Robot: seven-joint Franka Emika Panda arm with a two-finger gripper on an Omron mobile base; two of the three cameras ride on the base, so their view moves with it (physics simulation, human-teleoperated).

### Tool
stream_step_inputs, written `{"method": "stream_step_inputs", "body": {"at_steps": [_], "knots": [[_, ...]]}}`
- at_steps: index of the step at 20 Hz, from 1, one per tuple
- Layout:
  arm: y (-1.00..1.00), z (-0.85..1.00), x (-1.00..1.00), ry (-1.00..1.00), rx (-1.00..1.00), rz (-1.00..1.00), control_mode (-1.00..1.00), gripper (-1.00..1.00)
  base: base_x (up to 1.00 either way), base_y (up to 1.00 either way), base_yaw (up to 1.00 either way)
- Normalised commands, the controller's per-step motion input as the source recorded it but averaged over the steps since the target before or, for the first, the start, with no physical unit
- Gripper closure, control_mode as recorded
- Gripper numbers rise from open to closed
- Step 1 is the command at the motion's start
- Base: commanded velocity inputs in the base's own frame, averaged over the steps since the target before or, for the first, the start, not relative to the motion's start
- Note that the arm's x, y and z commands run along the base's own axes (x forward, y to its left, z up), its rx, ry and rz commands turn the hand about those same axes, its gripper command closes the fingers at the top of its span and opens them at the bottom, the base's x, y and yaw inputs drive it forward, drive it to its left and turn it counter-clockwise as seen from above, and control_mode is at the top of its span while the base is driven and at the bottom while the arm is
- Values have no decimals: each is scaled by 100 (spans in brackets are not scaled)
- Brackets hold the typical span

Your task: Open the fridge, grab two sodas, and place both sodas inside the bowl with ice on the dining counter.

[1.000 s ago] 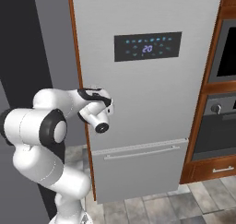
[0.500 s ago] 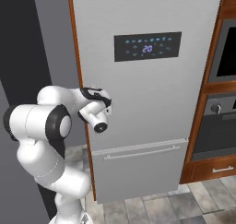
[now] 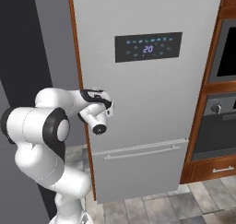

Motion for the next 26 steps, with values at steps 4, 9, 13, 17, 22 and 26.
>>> {"method": "stream_step_inputs", "body": {"at_steps": [4,9,13,17,22,26], "knots": [[-81,17,-45,0,0,-13,-100,100,0,0,0],[-87,19,-55,0,-2,-7,-100,100,0,0,0],[-93,21,-59,0,-2,-2,-100,100,0,0,0],[-94,24,-58,0,-2,-1,-100,100,0,0,0],[-94,26,-54,0,-3,0,-100,100,0,0,0],[-98,25,-53,0,-3,0,-100,100,0,0,0]]}}
